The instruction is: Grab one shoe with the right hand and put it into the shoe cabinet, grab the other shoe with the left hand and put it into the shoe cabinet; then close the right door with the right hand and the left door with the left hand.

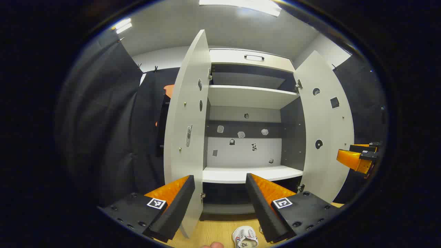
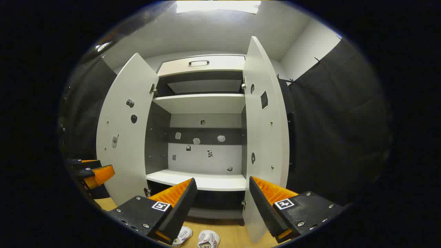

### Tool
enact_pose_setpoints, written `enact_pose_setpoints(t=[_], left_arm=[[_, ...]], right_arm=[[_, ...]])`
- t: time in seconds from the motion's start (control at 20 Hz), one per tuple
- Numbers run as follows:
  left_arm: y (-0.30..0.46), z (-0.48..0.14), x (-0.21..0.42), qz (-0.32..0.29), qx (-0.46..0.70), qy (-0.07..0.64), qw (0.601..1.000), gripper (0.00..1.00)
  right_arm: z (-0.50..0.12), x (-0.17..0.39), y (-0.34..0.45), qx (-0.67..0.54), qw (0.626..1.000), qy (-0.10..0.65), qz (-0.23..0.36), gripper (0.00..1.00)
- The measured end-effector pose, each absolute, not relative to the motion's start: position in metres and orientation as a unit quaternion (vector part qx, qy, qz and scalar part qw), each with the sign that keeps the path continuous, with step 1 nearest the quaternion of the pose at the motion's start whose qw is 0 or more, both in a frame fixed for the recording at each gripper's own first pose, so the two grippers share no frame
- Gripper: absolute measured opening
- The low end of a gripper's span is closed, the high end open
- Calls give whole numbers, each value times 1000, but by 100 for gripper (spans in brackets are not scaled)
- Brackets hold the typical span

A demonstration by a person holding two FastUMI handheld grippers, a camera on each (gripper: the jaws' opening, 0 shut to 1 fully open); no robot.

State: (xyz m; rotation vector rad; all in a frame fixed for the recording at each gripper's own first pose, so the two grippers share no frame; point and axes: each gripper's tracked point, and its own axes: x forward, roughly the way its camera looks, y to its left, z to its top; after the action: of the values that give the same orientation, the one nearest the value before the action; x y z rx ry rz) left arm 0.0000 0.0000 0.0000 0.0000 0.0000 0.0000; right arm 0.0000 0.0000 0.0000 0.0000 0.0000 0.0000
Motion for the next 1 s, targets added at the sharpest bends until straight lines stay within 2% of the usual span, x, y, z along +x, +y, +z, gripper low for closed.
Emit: enact_pose_setpoints(t=[0.05,0.8,0.85,1.0], left_arm=[[-1,0,0,-1,2,-1,1000,96],[3,5,-5,4,2,-7,1000,97],[3,5,-5,4,3,-9,1000,99],[4,7,-6,6,4,-11,1000,96]], right_arm=[[0,0,-1,-2,1000,0,-1,94],[9,2,6,-3,1000,-13,2,94],[9,4,8,-4,1000,-13,4,94],[3,13,16,-10,1000,-13,16,93]])
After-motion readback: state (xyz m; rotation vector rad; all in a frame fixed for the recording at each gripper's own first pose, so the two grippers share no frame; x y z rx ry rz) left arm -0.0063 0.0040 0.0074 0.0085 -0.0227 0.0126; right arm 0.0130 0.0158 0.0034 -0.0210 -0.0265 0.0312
